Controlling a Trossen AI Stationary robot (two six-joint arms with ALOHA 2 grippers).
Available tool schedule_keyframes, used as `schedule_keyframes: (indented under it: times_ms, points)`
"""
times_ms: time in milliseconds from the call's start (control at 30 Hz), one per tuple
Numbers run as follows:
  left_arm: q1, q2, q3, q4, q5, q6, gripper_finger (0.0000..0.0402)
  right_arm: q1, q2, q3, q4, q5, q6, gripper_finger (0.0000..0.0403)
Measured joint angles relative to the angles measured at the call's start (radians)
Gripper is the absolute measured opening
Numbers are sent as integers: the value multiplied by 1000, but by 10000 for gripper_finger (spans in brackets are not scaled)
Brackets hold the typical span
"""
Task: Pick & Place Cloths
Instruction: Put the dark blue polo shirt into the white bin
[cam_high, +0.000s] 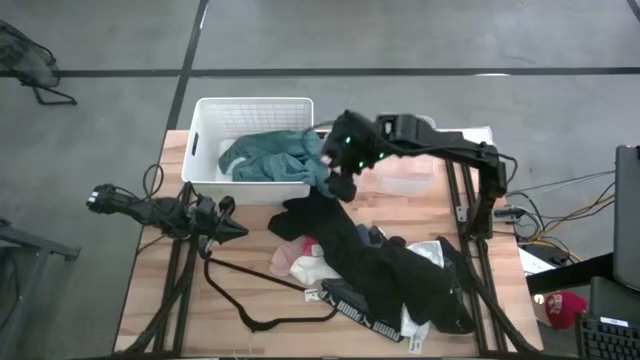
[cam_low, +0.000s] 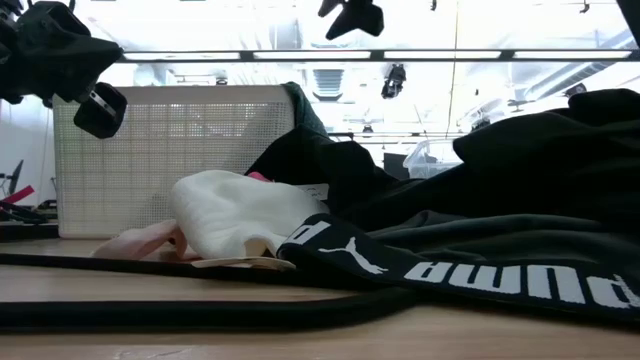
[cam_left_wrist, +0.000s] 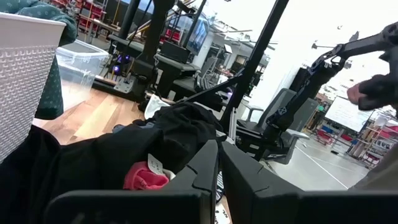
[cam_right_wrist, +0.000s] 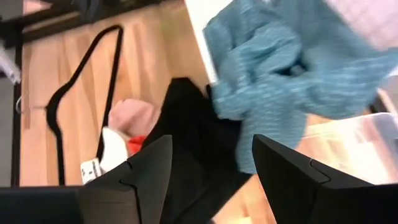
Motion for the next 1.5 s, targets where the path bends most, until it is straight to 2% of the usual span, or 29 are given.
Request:
schedule_keyframes:
  times_ms: [167,367,533,733,833,933,1067,1133,1167,1300,1500]
  points:
    - [0,0,0,0,0,0,25,24,2,-152,68,96,2,242]
    - [0,0,0,0,0,0,25,26,3,-336,264,119,3,263]
    - [0,0,0,0,0,0,25,24,3,-440,391,282,5,273]
    - [0,0,0,0,0,0,25,7,3,-533,521,393,16,263]
    - [0,0,0,0,0,0,25,-16,3,-549,534,409,47,240]
    - [0,0,0,0,0,0,25,-38,2,-557,536,411,71,196]
    - [0,0,0,0,0,0,25,-59,2,-548,536,398,79,97]
    - [0,0,0,0,0,0,25,-70,2,-529,538,350,76,37]
    - [0,0,0,0,0,0,25,-73,2,-515,537,321,65,25]
    - [0,0,0,0,0,0,25,-73,2,-424,516,286,48,13]
    - [0,0,0,0,0,0,25,-73,1,-211,517,284,-4,9]
